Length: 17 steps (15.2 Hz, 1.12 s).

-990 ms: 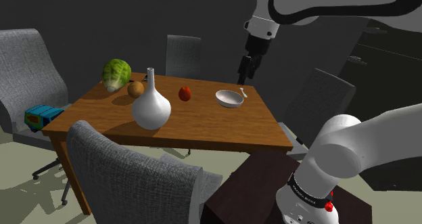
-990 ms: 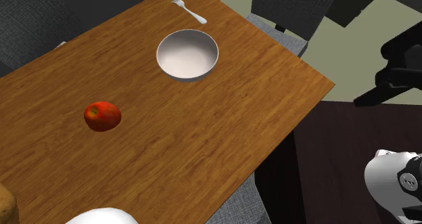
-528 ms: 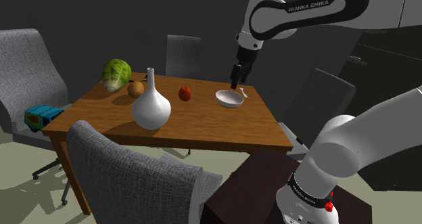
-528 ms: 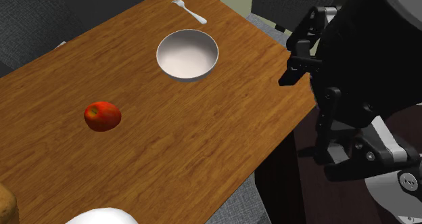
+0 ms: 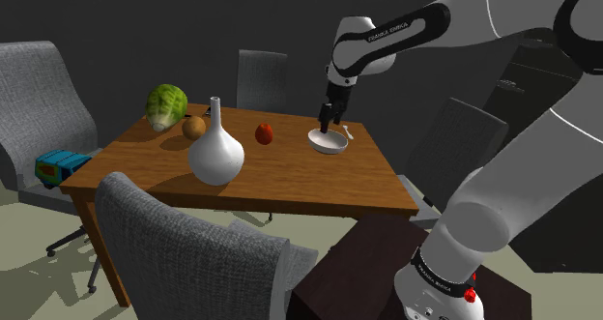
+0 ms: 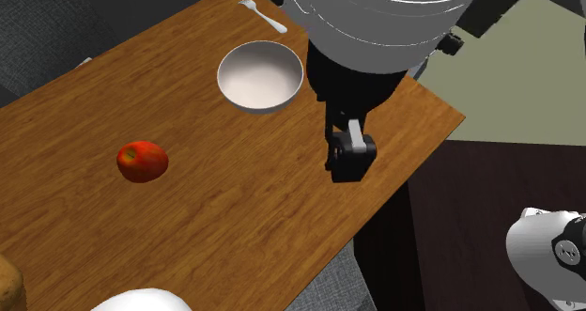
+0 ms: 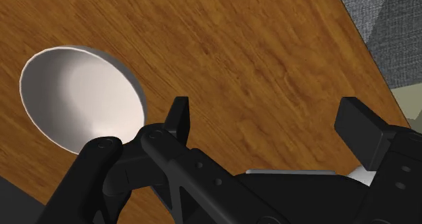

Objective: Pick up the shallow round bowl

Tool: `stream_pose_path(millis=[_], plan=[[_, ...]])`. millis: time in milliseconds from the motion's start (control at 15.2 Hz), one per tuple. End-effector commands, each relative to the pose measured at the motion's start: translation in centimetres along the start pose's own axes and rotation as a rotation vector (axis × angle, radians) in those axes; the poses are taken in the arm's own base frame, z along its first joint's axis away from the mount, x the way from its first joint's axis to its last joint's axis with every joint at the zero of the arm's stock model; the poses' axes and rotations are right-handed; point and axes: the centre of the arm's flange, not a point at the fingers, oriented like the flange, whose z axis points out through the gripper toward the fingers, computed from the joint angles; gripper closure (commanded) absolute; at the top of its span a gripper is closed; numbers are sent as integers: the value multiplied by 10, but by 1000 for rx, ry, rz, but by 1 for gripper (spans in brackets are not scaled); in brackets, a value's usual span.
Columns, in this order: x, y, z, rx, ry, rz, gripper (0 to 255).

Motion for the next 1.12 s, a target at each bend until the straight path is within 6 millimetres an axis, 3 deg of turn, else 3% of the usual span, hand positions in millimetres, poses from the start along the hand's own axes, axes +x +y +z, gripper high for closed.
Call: stream_pose_path(millis=[0, 1056], plan=[[12, 16, 16, -6, -4, 3, 0], [110, 140, 142, -45, -41, 30, 0]])
